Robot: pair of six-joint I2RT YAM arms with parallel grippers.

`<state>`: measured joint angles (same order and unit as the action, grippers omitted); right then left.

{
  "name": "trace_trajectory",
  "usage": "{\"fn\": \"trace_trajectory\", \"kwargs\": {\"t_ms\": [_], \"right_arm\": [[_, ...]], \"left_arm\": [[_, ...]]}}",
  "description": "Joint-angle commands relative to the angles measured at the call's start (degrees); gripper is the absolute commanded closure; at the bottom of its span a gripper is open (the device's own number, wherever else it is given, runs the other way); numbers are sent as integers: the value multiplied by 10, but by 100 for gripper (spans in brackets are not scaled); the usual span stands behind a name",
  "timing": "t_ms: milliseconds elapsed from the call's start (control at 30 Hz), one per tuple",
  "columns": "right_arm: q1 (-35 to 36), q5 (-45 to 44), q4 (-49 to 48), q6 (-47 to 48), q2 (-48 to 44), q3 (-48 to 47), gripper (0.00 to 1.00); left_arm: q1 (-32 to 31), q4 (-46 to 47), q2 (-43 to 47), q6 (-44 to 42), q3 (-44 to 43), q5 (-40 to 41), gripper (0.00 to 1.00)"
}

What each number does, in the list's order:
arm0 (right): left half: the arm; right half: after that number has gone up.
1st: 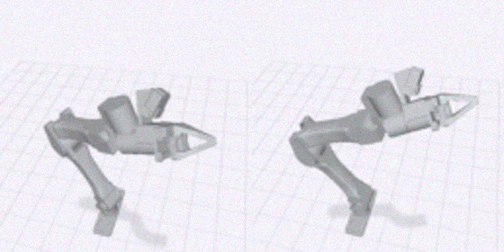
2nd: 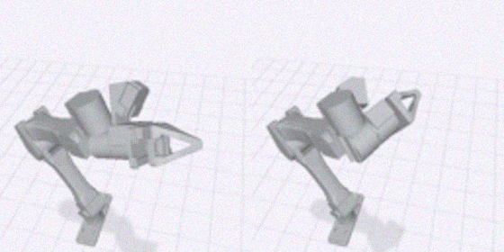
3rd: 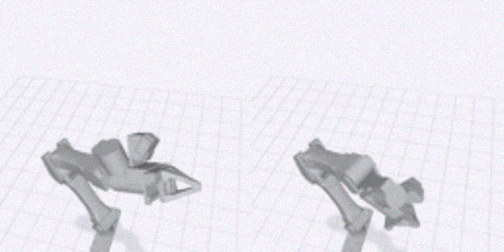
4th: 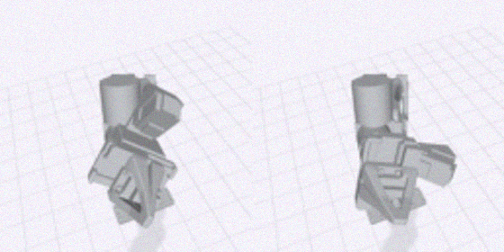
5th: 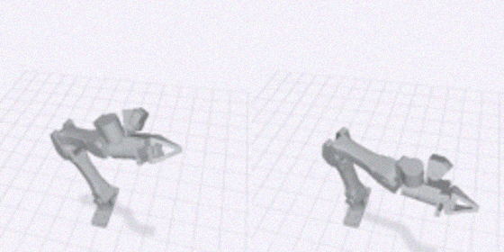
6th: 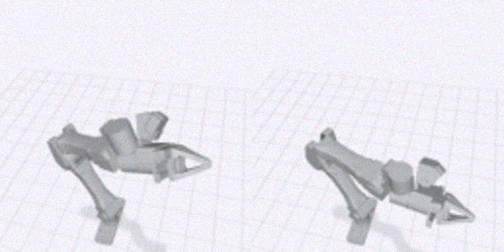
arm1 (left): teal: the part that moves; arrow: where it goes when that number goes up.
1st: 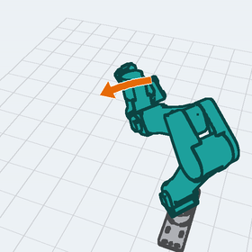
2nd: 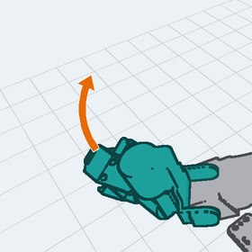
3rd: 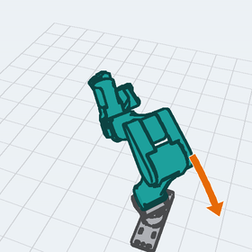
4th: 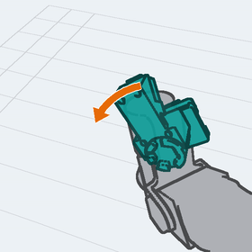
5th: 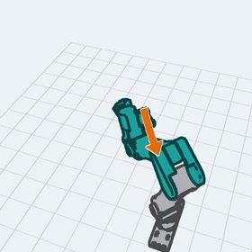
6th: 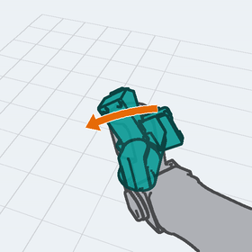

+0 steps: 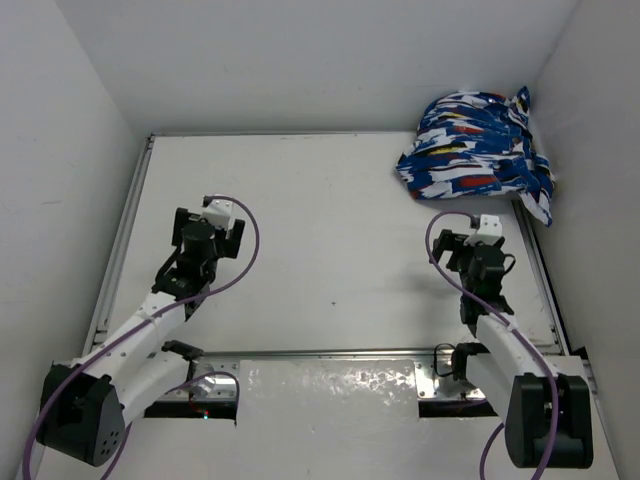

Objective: Fold and stack the trousers
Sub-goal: Grab the trousers from the pile

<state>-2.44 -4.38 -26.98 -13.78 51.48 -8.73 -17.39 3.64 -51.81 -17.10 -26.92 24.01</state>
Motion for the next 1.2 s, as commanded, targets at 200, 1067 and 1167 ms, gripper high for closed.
{"fn": "trace_trajectory", "kwargs": {"t_ms": [200, 1067, 1167], "right_arm": [[-2, 75, 131, -14, 53, -212, 5], [-61, 24, 505, -137, 913, -1161, 21], [-60, 25, 483, -135, 884, -1119, 91]], "left_arm": [[-12, -9, 9, -34, 15, 21, 0], [11, -204, -282, 26, -292, -122, 0], [14, -196, -296, 14, -307, -119, 1]]}}
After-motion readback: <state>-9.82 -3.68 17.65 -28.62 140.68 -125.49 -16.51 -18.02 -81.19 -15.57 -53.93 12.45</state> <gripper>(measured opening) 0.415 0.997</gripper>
